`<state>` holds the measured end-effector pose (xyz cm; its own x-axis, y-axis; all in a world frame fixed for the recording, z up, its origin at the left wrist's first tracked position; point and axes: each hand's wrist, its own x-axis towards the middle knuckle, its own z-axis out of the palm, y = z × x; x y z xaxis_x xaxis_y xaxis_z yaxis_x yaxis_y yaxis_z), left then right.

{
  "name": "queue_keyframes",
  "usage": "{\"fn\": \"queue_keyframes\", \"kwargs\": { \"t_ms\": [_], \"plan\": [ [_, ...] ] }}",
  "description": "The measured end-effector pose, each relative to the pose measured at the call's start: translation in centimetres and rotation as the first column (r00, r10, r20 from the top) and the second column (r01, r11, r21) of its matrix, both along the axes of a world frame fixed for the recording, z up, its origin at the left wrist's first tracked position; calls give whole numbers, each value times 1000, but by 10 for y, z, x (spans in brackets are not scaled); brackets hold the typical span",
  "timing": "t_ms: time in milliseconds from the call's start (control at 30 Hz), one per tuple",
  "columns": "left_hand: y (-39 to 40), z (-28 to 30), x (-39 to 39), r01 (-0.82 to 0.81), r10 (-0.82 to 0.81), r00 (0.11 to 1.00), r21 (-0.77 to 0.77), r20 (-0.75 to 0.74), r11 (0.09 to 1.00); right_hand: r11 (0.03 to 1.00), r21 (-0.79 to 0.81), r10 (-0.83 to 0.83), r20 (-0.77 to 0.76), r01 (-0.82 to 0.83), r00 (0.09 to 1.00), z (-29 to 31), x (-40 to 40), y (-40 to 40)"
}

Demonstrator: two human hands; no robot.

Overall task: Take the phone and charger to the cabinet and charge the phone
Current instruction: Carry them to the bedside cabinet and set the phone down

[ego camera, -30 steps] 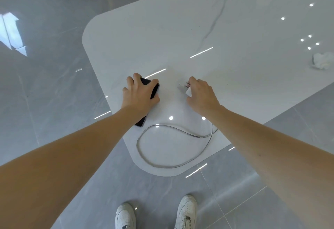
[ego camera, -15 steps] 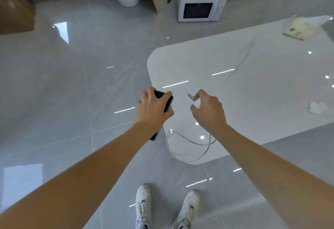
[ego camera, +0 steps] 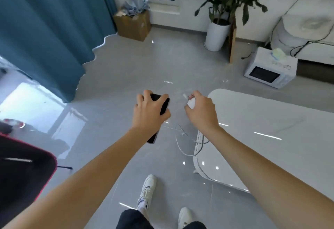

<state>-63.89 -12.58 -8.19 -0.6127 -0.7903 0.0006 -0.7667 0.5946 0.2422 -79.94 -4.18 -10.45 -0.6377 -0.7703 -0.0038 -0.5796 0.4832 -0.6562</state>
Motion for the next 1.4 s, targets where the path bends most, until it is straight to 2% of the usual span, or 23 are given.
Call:
{"fn": "queue_keyframes", "kwargs": {
  "t_ms": [167, 333, 500, 667, 867, 1000, 1233, 1400],
  "plan": [
    [21, 38, 110, -282, 279, 958, -32, -64, 959, 967, 15, 253, -33, -253, 967, 35, 97, -26],
    [54, 61, 247, -552, 547, 833, -65, -84, 831, 856, 15, 516, -64, -516, 854, 62, 227, -44],
    [103, 71, 398, -774, 769, 633, -111, -90, 624, 666, 4, 744, -73, -746, 664, 69, 385, -38],
    [166, 64, 543, -915, 905, 403, -71, -134, 397, 427, 37, 901, -97, -903, 422, 66, 553, -10],
    [255, 44, 699, -989, 979, 148, -39, -137, 144, 222, 86, 975, -14, -971, 222, 62, 738, 46],
    [327, 37, 776, -999, 993, -38, -7, -115, -39, 52, 123, 999, -17, -991, 50, 62, 836, 93],
    [464, 24, 865, -932, 928, -360, -5, -100, -362, -285, 158, 957, -5, -945, -289, 58, 982, 189],
    [541, 9, 907, -828, 824, -559, 18, -94, -560, -480, 155, 876, 33, -863, -481, 43, 1067, 259]
  ]
}}
